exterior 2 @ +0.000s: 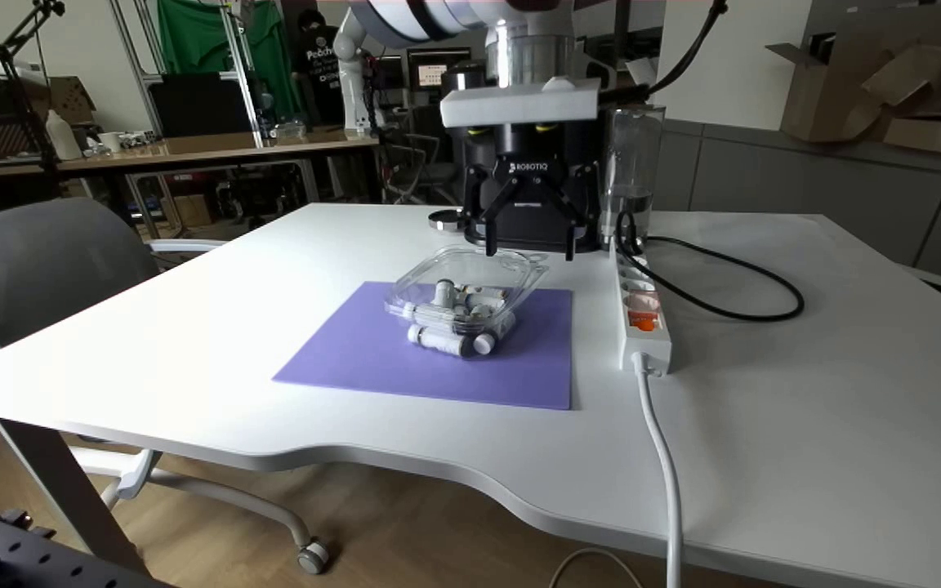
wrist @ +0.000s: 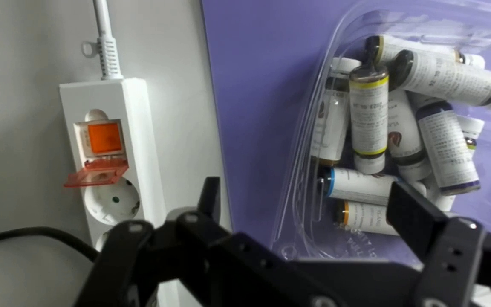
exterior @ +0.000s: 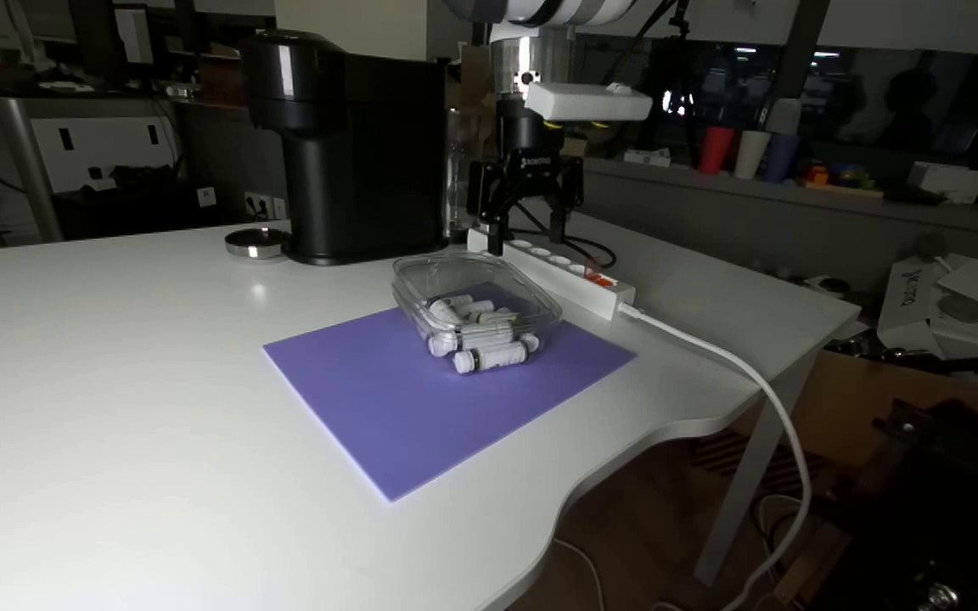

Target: Open the container

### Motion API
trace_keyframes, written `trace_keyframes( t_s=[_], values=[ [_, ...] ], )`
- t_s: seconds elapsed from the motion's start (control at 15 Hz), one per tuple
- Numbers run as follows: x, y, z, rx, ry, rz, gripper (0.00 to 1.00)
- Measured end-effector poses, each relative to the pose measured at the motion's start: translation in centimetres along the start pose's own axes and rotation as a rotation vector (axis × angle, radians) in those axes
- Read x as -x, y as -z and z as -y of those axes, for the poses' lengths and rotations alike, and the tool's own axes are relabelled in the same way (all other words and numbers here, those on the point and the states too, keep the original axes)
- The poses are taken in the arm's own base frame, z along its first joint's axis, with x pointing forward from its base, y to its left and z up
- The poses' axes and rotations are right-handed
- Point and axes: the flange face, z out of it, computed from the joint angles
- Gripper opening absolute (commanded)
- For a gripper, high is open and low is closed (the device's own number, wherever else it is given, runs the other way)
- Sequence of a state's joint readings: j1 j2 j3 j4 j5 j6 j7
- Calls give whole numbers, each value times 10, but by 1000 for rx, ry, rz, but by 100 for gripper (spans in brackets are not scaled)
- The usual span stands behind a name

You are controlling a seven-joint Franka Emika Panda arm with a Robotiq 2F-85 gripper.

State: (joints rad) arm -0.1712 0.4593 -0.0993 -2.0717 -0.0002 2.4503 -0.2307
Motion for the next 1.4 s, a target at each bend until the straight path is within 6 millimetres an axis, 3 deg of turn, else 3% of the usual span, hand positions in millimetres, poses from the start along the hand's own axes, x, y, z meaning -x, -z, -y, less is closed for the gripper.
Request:
trace_keyframes(
  t_s=[0.53,1.4],
  values=[
    [-22,-21,-4,-143,122,51,100],
    [-36,-21,4,-214,238,71,100]
  ],
)
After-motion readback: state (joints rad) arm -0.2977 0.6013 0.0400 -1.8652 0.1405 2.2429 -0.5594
